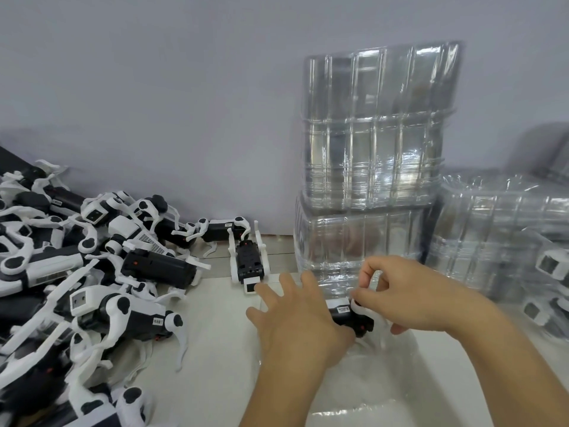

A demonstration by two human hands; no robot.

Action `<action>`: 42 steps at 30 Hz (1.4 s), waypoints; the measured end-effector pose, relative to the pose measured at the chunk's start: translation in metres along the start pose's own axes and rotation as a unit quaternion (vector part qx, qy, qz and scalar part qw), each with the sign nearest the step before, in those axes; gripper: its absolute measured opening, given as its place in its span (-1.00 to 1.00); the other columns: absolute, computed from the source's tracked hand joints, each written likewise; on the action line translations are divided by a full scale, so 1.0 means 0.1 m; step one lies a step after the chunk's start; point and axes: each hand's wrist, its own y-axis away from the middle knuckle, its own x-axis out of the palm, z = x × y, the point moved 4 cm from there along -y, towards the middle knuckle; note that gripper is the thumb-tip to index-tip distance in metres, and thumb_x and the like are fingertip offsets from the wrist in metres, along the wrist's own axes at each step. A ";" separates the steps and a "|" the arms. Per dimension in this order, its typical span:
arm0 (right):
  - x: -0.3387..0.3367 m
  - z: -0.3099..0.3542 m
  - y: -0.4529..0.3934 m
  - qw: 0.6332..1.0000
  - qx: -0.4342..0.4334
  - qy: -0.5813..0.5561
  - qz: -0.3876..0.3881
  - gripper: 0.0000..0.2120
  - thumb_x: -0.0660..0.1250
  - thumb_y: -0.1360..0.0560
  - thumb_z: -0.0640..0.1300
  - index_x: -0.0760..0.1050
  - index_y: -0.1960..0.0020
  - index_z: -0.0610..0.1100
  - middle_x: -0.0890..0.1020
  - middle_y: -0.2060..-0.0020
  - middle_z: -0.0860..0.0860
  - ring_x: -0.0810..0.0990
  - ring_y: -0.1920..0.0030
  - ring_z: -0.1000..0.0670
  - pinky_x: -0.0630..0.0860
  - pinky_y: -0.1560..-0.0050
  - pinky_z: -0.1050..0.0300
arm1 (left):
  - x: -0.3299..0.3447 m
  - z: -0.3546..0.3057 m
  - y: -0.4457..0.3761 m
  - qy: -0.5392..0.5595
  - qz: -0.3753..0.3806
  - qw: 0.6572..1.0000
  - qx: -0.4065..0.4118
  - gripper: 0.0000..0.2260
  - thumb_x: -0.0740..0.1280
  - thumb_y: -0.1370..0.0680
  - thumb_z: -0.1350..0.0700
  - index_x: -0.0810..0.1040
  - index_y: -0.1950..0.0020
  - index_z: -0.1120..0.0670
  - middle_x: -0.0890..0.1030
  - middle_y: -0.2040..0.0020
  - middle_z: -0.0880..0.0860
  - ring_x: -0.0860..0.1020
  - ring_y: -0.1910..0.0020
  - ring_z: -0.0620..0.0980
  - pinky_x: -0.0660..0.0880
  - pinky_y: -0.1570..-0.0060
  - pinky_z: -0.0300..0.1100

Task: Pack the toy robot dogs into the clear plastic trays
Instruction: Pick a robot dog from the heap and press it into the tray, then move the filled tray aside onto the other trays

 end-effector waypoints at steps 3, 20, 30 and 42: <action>-0.01 -0.01 0.00 1.000 0.005 -0.014 -0.002 -0.86 0.37 -0.53 0.03 0.52 0.08 -0.04 0.46 0.27 0.15 0.59 0.49 0.16 0.60 0.33 0.25 | 0.00 0.01 -0.01 -0.001 0.003 1.000 0.013 -0.28 0.32 -0.47 -0.31 0.13 -0.48 -0.03 0.18 -0.47 0.05 0.04 -0.49 0.31 0.22 -0.35 0.18; -0.04 0.00 0.03 0.998 -0.011 -0.065 0.006 -0.83 0.33 -0.58 0.03 0.54 0.03 -0.07 0.47 0.61 0.19 0.52 0.52 0.15 0.65 0.25 0.18 | -0.24 0.20 0.08 0.101 0.097 0.967 0.214 -0.23 0.60 -0.18 -0.34 0.28 -0.28 -0.51 0.11 -0.41 -0.22 -0.09 -0.51 -0.13 -0.25 -0.52 0.18; -0.28 0.06 0.14 0.992 -0.054 -0.102 -0.056 -0.80 0.30 -0.60 0.06 0.59 0.16 0.05 0.38 0.56 0.15 0.58 0.48 0.08 0.50 0.40 0.38 | -0.37 0.21 0.18 0.111 0.070 0.967 0.220 -0.34 0.59 -0.22 -0.31 0.40 -0.25 -0.39 0.22 -0.20 -0.27 0.03 -0.04 -0.16 0.26 -0.29 0.00; -0.59 0.21 0.24 0.884 -0.180 -0.310 -0.301 -0.87 0.31 -0.55 0.00 0.60 0.13 0.04 0.39 0.51 -0.01 0.40 0.56 0.04 0.37 0.56 0.36 | -0.89 0.55 0.23 0.342 -0.119 0.889 0.280 -0.46 0.49 -0.11 -0.38 0.60 -0.09 -0.47 0.46 -0.20 -0.42 0.41 -0.25 -0.44 0.25 -0.07 -0.62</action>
